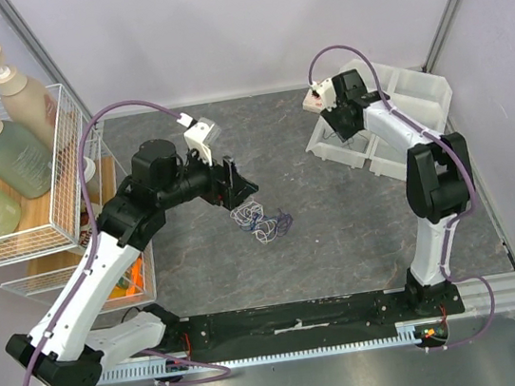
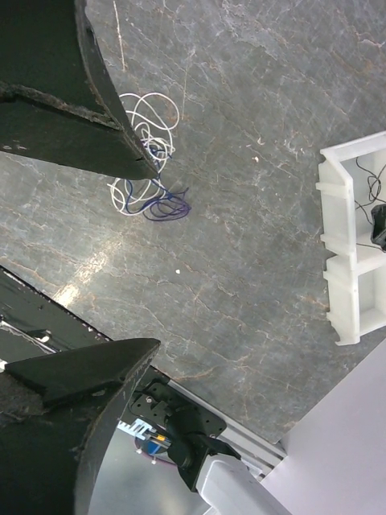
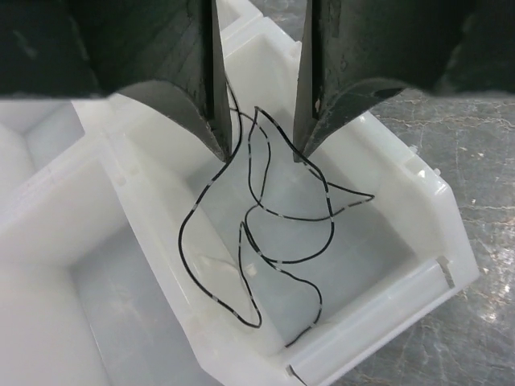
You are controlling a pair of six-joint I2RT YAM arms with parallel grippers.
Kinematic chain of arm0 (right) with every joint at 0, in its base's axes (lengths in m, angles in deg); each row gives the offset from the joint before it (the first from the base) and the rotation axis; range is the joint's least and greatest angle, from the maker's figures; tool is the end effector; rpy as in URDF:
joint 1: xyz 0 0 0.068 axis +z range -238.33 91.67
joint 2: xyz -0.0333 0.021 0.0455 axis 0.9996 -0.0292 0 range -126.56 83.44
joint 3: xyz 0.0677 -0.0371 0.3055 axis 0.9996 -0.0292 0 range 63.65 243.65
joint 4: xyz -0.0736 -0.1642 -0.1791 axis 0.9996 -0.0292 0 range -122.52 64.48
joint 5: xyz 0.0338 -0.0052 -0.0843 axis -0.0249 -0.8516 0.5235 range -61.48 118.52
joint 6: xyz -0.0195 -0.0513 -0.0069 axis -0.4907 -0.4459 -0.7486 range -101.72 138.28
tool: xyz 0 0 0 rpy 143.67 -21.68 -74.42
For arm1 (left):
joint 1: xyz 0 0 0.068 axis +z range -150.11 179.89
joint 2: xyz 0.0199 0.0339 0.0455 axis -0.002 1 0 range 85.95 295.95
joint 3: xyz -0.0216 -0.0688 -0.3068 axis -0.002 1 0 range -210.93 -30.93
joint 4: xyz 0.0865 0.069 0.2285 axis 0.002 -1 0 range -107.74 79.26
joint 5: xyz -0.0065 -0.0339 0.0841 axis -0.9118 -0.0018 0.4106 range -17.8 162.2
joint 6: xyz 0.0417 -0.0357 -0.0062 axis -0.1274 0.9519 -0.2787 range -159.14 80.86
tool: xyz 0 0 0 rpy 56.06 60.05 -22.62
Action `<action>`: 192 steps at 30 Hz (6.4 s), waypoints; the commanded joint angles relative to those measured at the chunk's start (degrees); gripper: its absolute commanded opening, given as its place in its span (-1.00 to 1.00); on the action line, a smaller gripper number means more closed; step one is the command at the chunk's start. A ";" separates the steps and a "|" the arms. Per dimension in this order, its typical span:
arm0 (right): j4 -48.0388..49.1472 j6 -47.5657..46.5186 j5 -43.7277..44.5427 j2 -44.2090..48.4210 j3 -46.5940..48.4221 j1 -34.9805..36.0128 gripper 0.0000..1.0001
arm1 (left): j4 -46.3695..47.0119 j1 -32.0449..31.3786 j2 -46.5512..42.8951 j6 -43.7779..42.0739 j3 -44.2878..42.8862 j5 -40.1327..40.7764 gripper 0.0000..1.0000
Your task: Untangle the cables
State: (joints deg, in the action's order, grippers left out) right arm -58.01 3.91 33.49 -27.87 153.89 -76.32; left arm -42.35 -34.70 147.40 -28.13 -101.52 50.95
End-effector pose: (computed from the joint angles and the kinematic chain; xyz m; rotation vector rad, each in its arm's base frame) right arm 0.4317 0.0885 0.2811 -0.5367 2.4468 -0.1257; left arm 0.1553 -0.1236 0.4389 0.6625 1.9310 -0.8750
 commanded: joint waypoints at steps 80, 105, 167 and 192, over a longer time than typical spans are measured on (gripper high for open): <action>22.56 29.75 -19.56 12.00 -32.15 26.22 -0.07 | 15.71 0.66 31.79 12.82 18.65 -4.40 -0.10; -0.91 22.89 -8.32 41.61 -22.12 26.13 -1.00 | 21.14 1.45 20.04 10.62 13.02 -8.52 -0.24; 7.35 27.02 6.81 50.57 -27.57 25.61 0.27 | 33.37 -1.54 17.04 15.18 3.35 -15.40 -0.96; 25.99 24.84 -6.05 49.26 -28.89 24.99 0.14 | 18.96 -1.09 24.42 26.08 -9.13 -14.60 -0.97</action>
State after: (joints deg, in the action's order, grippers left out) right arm -35.69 30.67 21.67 23.52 121.91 -52.86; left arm -22.40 -35.86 171.38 -4.64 -106.61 38.07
